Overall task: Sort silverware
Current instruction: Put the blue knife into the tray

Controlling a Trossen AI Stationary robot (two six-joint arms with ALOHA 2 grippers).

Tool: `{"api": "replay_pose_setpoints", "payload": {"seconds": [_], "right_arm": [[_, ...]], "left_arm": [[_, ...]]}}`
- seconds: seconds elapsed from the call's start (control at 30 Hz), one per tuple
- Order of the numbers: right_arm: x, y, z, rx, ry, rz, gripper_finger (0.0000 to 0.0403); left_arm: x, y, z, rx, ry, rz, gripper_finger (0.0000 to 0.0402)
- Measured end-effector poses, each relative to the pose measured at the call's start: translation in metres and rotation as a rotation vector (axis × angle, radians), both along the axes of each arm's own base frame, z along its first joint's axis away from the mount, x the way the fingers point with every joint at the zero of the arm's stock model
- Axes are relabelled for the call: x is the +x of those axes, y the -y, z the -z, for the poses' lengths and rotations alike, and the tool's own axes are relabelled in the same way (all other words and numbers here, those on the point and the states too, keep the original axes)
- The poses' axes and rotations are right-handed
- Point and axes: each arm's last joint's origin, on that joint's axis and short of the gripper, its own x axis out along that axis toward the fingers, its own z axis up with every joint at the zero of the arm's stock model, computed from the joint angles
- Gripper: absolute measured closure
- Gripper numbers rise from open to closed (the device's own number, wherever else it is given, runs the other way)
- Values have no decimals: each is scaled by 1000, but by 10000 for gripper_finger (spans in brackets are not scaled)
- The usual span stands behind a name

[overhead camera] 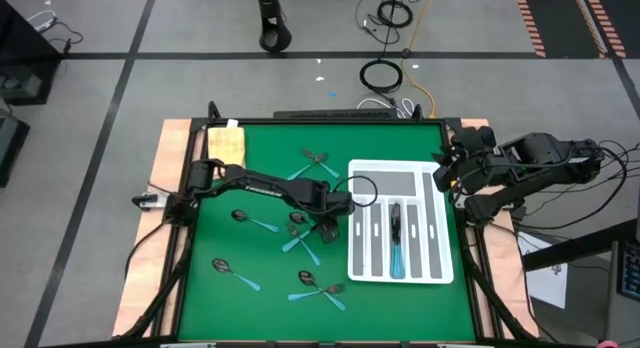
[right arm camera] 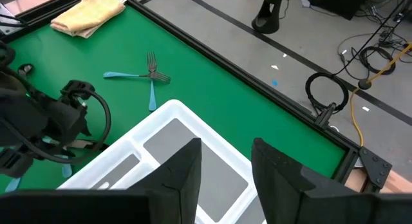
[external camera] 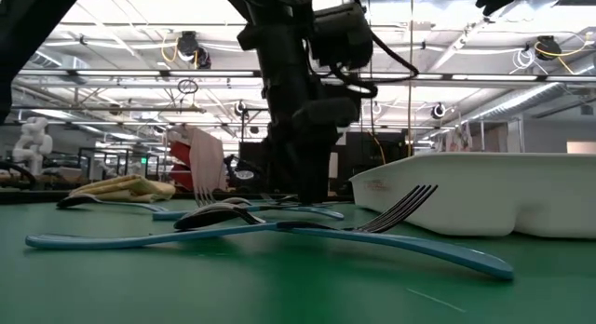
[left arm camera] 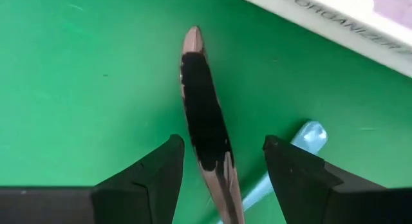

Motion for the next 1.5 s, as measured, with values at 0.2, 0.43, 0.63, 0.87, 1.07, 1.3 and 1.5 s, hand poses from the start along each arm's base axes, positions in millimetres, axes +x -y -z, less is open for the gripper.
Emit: {"api": "replay_pose_setpoints", "payload": {"seconds": [0.2, 0.43, 0.63, 0.87, 1.07, 1.3, 1.5], "right_arm": [[0, 0, 0, 1, -1, -1, 280], [0, 0, 0, 2, -1, -1, 280], [0, 0, 0, 1, 0, -1, 280], [0, 0, 0, 1, 1, 0, 280], [0, 0, 0, 3, 4, 3, 280], [0, 0, 0, 5, 7, 5, 280], [0, 0, 0, 4, 7, 4, 280]], "left_arm": [[3, 0, 19, -2, -39, -1, 182], [3, -1, 29, 33, -76, -30, 247], [3, 0, 30, 51, -81, -4, 331], [4, -1, 23, 50, -94, -9, 332], [11, -2, 7, 58, -74, -15, 332], [10, -18, -13, 99, -88, -58, 332], [2, -33, -26, 133, -110, -160, 332]]}}
